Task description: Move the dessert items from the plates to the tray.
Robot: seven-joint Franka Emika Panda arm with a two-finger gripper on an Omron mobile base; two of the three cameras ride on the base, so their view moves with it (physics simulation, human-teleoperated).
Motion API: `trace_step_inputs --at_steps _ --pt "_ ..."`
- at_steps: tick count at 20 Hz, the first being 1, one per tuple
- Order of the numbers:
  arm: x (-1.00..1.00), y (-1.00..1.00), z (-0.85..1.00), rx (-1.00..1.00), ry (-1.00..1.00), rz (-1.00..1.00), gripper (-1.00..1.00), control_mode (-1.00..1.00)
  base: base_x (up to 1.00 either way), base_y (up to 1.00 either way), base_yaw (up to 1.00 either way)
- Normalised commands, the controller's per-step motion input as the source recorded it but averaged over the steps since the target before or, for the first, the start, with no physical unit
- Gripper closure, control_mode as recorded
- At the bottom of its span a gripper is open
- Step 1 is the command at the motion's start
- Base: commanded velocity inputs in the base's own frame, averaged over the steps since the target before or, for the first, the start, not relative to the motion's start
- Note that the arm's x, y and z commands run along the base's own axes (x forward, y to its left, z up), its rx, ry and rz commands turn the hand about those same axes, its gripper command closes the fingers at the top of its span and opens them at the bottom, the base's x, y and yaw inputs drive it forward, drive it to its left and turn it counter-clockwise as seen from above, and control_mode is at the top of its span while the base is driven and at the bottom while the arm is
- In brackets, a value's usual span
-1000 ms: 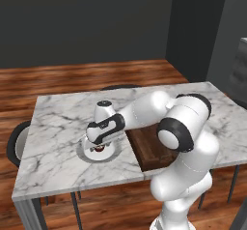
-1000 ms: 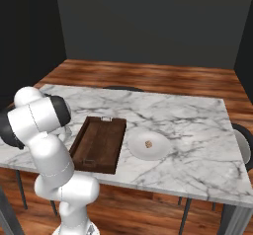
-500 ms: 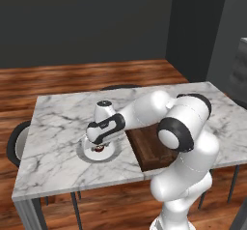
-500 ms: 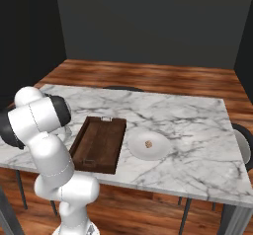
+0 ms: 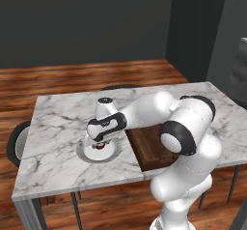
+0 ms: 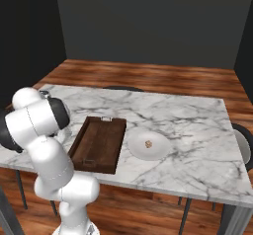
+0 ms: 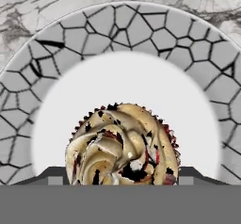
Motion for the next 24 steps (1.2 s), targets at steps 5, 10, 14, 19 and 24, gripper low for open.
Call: trace_step_inputs --at_steps 5,10,14,19,24 --pt "-0.06 -0.41 0.52 0.0 -0.05 -0.03 1.0 -1.0 0.0 0.0 0.0" --pt "-0.04 -0.3 0.57 0.0 -0.05 -0.02 1.0 -1.0 0.0 0.0 0.0" --pt "0.0 -0.41 0.41 0.0 -0.01 -0.05 1.0 -1.0 0.0 0.0 0.0" --pt "0.02 -0.6 0.07 0.0 0.0 -0.07 1.0 -1.0 0.0 0.0 0.0" --pt "0.05 -0.81 0.02 0.0 0.01 -0.09 1.0 -1.0 0.0 0.0 0.0"
